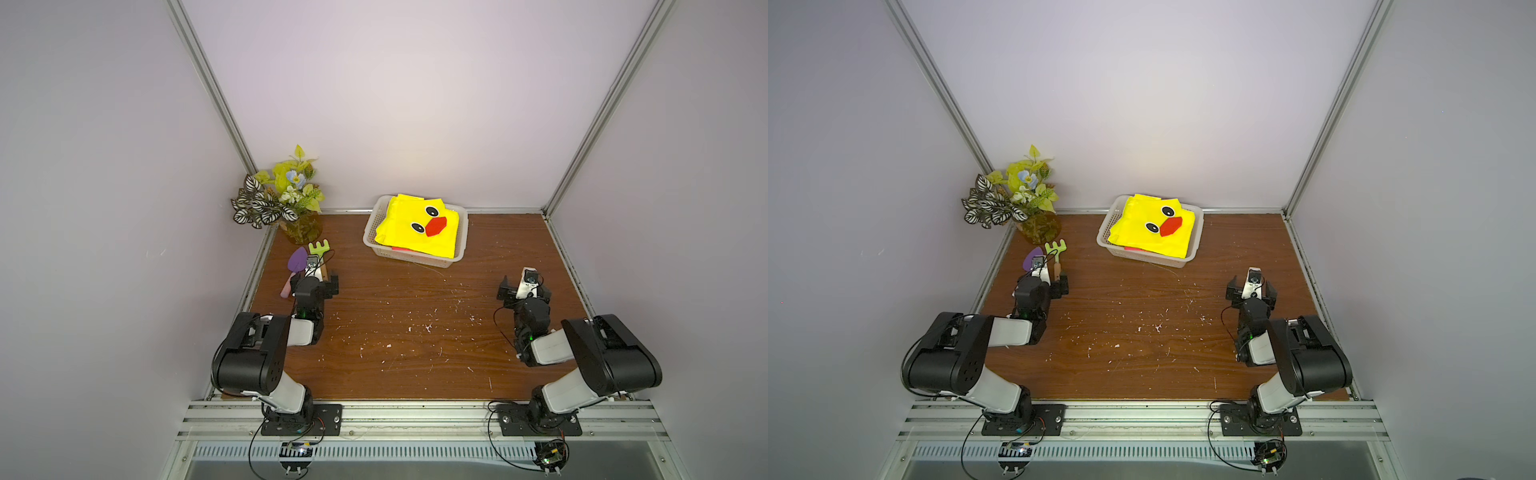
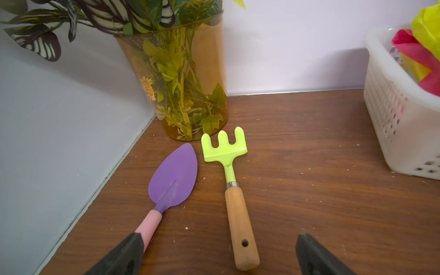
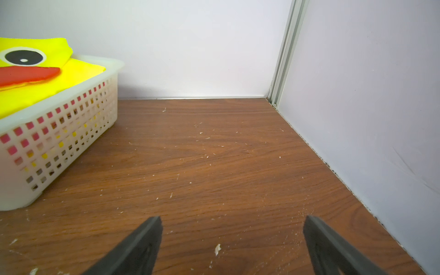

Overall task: Put the folded raincoat in the basket
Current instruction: Reset both arms

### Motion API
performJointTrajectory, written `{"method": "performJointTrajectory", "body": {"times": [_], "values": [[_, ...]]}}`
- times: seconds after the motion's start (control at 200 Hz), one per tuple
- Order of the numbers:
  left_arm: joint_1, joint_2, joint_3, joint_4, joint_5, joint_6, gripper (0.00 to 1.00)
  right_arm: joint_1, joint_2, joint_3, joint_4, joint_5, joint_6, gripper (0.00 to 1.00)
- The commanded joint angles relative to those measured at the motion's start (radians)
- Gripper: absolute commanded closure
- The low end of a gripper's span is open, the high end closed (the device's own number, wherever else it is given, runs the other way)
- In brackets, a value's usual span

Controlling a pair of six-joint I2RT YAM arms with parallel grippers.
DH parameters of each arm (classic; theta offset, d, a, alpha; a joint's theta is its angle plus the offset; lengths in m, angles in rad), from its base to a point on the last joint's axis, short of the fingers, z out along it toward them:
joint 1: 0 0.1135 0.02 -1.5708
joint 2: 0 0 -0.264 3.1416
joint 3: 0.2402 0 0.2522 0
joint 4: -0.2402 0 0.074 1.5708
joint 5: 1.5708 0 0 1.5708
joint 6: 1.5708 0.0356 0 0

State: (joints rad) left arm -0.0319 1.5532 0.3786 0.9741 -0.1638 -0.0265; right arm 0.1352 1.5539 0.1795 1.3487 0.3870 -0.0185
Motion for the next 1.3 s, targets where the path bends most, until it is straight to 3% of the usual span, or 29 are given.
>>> {"method": "performJointTrajectory", "body": {"times": [0.0,0.255,0.3,0.34,0.36,0.455,0.5,1.296], "values": [[0.061,-0.012,-0.004,0.028,0.167,-0.018,0.01,-0.003,0.000,0.000,0.064,-0.009,0.009,0.00],[0.061,-0.038,-0.034,0.045,0.174,-0.009,0.01,-0.003,0.000,0.000,0.064,-0.009,0.009,0.00],[0.055,-0.046,-0.123,0.190,0.152,-0.013,0.01,-0.003,-0.001,-0.001,0.063,-0.009,0.009,0.00],[0.046,0.018,-0.245,0.524,0.121,-0.013,0.01,-0.003,0.000,0.000,0.064,-0.008,0.009,0.00],[0.046,0.037,-0.278,0.607,0.095,-0.021,0.01,-0.003,-0.001,-0.001,0.063,-0.009,0.009,0.00],[0.046,-0.034,-0.215,0.366,0.111,-0.017,0.01,-0.003,-0.001,0.000,0.064,-0.009,0.009,0.00],[0.042,0.011,-0.178,0.370,0.122,-0.008,0.01,-0.003,-0.002,0.000,0.064,-0.008,0.009,0.00],[0.028,0.005,-0.175,0.354,0.101,0.007,0.01,-0.003,0.000,0.002,0.061,-0.008,0.009,0.00]]}}
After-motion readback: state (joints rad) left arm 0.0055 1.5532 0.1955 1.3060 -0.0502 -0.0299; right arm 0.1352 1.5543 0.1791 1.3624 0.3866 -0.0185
